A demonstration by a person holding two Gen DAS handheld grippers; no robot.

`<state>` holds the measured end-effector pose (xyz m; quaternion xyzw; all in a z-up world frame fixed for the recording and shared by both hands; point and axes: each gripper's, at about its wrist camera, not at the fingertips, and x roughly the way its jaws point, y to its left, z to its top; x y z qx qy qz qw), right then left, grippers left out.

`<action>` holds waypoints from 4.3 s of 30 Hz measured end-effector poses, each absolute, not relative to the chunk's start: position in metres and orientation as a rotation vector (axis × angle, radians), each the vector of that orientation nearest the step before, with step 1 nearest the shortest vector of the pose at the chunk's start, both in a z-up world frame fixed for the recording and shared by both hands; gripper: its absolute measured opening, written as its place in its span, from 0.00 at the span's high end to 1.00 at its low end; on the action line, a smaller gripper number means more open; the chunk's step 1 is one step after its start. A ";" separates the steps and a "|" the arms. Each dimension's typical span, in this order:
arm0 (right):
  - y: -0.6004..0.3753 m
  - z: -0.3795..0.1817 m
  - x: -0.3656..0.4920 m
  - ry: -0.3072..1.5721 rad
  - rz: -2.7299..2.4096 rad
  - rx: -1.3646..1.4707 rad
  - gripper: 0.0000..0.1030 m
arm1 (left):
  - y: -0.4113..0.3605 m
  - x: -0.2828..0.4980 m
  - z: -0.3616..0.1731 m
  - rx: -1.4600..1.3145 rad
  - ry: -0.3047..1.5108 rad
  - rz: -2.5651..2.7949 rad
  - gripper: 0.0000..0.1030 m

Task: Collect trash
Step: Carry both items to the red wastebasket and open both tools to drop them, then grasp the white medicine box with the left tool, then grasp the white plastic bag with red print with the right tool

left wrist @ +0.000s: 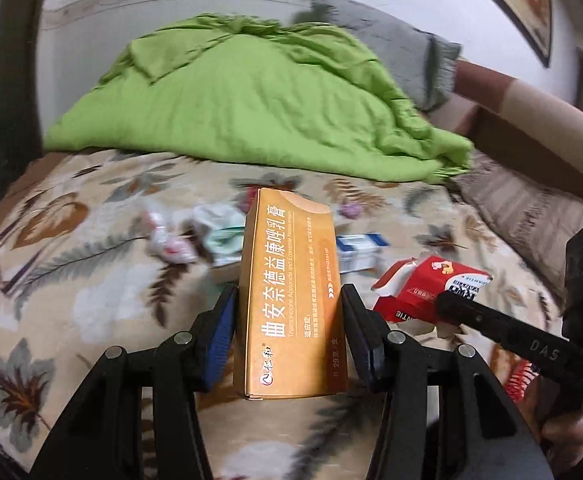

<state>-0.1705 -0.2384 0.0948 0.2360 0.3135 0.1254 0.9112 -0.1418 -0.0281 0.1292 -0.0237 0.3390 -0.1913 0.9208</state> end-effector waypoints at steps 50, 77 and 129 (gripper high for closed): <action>-0.330 0.107 -0.301 0.721 0.106 0.394 0.49 | -0.106 -0.189 0.135 -0.064 0.849 -0.594 0.36; -0.272 0.095 -0.203 0.807 0.247 0.419 0.42 | -0.024 0.007 0.057 -0.175 1.279 -0.276 0.24; -0.201 0.058 -0.052 0.931 0.311 0.433 0.38 | 0.029 -0.057 0.046 -0.264 1.011 -0.202 0.49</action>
